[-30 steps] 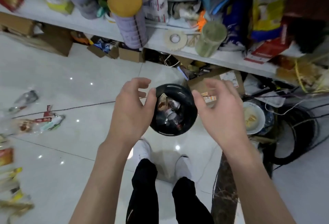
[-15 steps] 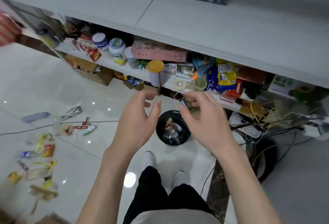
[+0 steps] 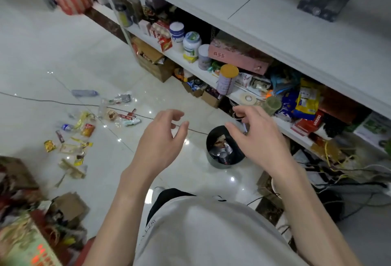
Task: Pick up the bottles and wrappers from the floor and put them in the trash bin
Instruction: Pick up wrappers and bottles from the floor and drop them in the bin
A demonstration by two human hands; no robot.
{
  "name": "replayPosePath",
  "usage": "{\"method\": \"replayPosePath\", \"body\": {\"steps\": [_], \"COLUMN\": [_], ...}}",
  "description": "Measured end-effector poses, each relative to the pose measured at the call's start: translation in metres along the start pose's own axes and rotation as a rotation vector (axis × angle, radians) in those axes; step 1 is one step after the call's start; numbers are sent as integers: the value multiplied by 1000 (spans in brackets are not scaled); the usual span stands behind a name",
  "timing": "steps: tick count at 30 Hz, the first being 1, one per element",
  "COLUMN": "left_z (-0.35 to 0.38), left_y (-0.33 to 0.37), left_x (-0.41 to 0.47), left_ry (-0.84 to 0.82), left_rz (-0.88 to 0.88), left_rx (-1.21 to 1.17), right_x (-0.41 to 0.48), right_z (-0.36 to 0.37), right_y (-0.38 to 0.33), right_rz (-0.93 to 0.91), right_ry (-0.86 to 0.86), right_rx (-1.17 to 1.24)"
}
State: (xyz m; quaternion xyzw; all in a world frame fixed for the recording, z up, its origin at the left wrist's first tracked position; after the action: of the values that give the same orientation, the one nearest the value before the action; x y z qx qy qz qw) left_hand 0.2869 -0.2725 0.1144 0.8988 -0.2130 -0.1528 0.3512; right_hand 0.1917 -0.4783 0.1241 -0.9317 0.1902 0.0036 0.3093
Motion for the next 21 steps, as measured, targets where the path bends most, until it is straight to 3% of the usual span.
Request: {"method": "replayPosePath", "body": {"steps": [21], "left_z": [-231], "left_y": [-312], "left_x": [-117], "left_ry": [300], "left_rz": [-512], "left_rx": [-80], "right_x": [73], "right_z": [230], "right_y": [-303], "right_rz": [-360], "right_ry": [-376], "right_rx": [-212]}}
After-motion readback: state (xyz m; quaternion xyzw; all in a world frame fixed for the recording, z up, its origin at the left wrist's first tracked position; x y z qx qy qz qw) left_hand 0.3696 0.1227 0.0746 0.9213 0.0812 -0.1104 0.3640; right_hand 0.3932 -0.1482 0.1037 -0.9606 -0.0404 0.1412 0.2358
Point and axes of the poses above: each hand's wrist, its own x-axis towards the middle knuckle, its own z-axis out of the palm, y = z × x, the point moved 10 cm from there along x, towards the middle knuckle, and after that the axes turned 6 degrees about -y, right-handed, at the moved point
